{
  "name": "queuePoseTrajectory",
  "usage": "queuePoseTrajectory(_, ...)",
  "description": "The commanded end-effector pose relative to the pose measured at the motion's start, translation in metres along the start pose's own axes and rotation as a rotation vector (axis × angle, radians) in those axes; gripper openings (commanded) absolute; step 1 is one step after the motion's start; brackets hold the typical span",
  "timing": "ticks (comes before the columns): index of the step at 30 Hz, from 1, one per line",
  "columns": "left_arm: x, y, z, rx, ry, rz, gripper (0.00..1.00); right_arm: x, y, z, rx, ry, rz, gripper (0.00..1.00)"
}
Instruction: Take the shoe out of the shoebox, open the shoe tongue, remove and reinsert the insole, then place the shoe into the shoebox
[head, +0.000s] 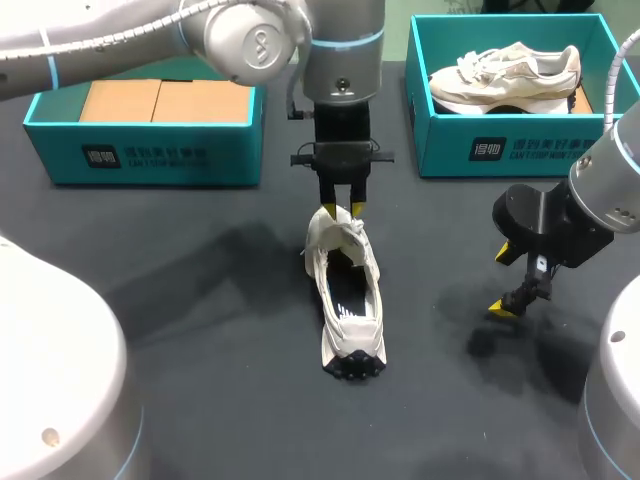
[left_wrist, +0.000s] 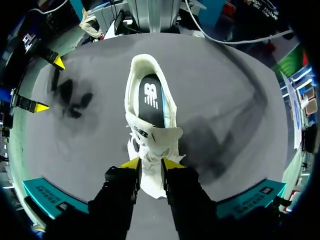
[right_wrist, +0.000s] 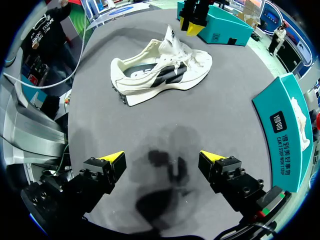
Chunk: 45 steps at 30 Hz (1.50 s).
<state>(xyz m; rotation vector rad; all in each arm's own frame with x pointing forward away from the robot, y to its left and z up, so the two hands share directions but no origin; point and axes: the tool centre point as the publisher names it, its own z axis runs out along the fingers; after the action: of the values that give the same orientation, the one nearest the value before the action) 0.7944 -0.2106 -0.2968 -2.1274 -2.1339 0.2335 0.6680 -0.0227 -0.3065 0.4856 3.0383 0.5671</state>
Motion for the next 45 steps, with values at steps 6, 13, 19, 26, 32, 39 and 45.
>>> queuePoseTrajectory(6,0.003,-0.033,0.033,0.047,0.012,0.008,0.23,0.001,0.000,0.000,0.001,-0.003,0.001,1.00)
queuePoseTrajectory(13,0.002,-0.056,0.058,0.066,0.024,0.002,0.24,0.001,0.000,0.000,0.001,-0.003,0.001,1.00)
queuePoseTrajectory(19,0.004,-0.061,0.045,0.020,-0.005,-0.002,0.24,0.001,0.000,0.000,0.001,-0.003,0.001,1.00)
queuePoseTrajectory(26,0.002,-0.048,0.031,-0.041,-0.027,-0.032,0.28,0.001,0.000,0.000,0.001,-0.003,0.001,1.00)
queuePoseTrajectory(32,-0.006,-0.042,0.067,-0.037,0.014,-0.030,0.29,0.001,0.000,0.000,0.001,-0.003,0.001,1.00)
queuePoseTrajectory(39,-0.001,-0.050,0.091,-0.006,0.030,-0.024,0.24,0.001,0.000,0.000,0.001,-0.003,0.001,1.00)
queuePoseTrajectory(45,0.011,-0.065,0.065,-0.038,-0.033,-0.011,0.24,0.001,0.000,0.000,0.001,-0.003,0.001,1.00)
